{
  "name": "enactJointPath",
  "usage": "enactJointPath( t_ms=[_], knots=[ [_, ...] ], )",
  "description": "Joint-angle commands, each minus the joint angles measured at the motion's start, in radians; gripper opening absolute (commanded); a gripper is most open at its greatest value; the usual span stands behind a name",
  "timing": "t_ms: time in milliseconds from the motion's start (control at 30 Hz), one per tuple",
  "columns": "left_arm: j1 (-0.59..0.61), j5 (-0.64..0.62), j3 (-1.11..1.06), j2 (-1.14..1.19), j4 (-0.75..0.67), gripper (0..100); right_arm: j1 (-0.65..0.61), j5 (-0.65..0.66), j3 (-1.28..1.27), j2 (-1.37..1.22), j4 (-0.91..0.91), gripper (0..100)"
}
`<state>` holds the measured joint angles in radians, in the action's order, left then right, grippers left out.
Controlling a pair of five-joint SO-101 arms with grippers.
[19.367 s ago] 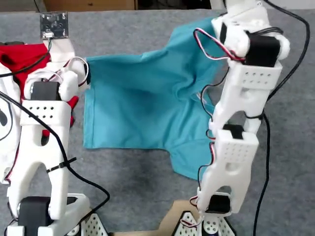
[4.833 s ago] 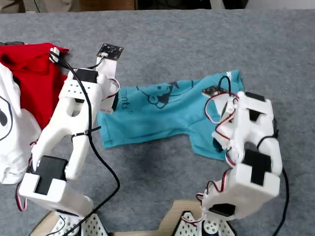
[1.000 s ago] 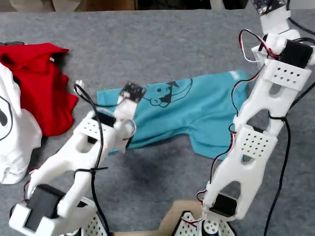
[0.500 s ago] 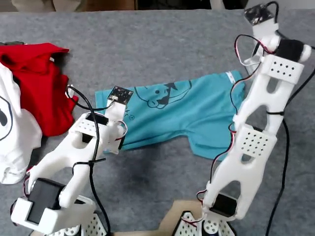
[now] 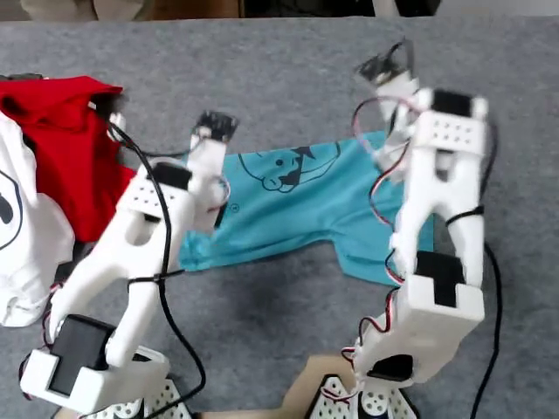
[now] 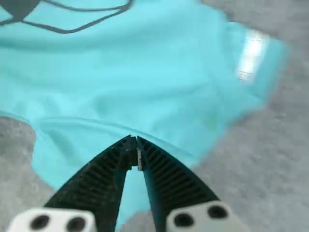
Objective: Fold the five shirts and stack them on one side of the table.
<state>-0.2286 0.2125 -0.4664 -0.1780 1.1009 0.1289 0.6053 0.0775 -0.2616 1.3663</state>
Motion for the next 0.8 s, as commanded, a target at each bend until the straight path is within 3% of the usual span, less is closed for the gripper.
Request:
enactJointPath(
  t_ms=[0,167,300,567,767],
  knots=[
    [0.028,-0.003,0.164,0.004,0.002,2,0.030,-0.008,-0.180,0.019,-0.247,0.5],
    [0.121,-0.009,0.143,0.120,-0.331,2,0.105,0.037,-0.145,-0.102,-0.275,0.5],
    [0.187,-0.003,0.133,0.374,-0.588,2,0.133,0.107,-0.101,-0.154,-0.272,0.5],
    [0.265,-0.003,0.462,0.630,-0.338,2,0.191,0.224,-0.096,-0.102,-0.252,0.5],
    [0.270,-0.003,0.588,0.697,-0.252,2,0.176,0.258,-0.093,0.058,-0.232,0.5]
  ],
)
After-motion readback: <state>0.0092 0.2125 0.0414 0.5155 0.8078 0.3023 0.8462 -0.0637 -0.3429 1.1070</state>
